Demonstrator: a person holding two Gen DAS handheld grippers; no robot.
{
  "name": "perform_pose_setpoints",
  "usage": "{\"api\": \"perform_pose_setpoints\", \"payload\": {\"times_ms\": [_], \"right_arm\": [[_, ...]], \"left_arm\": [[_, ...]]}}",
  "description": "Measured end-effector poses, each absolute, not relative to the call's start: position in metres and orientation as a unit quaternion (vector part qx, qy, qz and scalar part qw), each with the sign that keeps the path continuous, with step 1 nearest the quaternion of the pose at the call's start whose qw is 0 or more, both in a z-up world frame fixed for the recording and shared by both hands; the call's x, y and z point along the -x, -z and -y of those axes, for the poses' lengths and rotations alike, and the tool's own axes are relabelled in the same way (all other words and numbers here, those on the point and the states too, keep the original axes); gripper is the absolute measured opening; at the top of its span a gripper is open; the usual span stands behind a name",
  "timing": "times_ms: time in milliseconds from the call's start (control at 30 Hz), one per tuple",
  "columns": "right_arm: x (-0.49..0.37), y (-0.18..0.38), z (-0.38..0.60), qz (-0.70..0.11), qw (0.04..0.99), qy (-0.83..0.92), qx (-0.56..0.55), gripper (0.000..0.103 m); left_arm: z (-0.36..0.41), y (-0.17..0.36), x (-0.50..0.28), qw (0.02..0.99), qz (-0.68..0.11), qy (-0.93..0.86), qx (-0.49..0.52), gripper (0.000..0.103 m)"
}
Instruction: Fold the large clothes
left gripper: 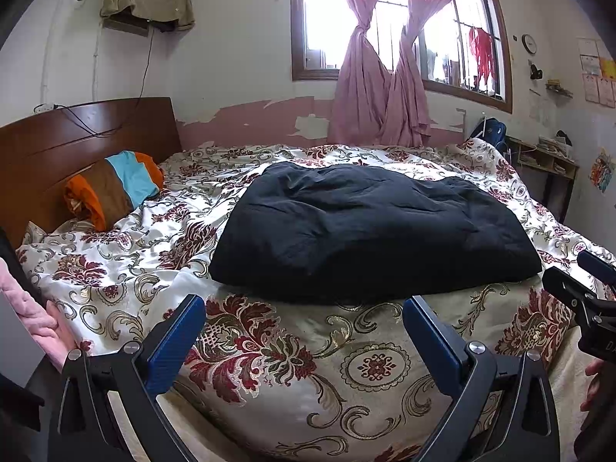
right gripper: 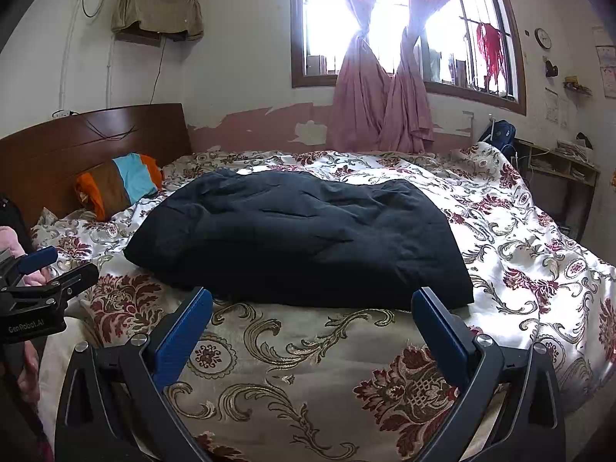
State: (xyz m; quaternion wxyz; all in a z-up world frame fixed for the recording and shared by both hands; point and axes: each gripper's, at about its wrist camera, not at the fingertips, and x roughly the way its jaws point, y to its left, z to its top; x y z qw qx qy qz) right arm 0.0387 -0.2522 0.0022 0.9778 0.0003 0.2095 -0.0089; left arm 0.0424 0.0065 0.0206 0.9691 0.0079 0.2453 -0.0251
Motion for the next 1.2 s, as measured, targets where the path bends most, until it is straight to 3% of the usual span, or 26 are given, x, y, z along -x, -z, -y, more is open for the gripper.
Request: {"api": "perform_pose_setpoints", "payload": {"times_ms": [1200], "right_arm": [[-0.0381,-0.0006,0.249,-0.21,0.978,0.01,-0.002,0.101]], "left_arm": [[-0.0039,-0.0219,-0.0419,0.969,-0.247,0.028,-0.006,0.103]]}}
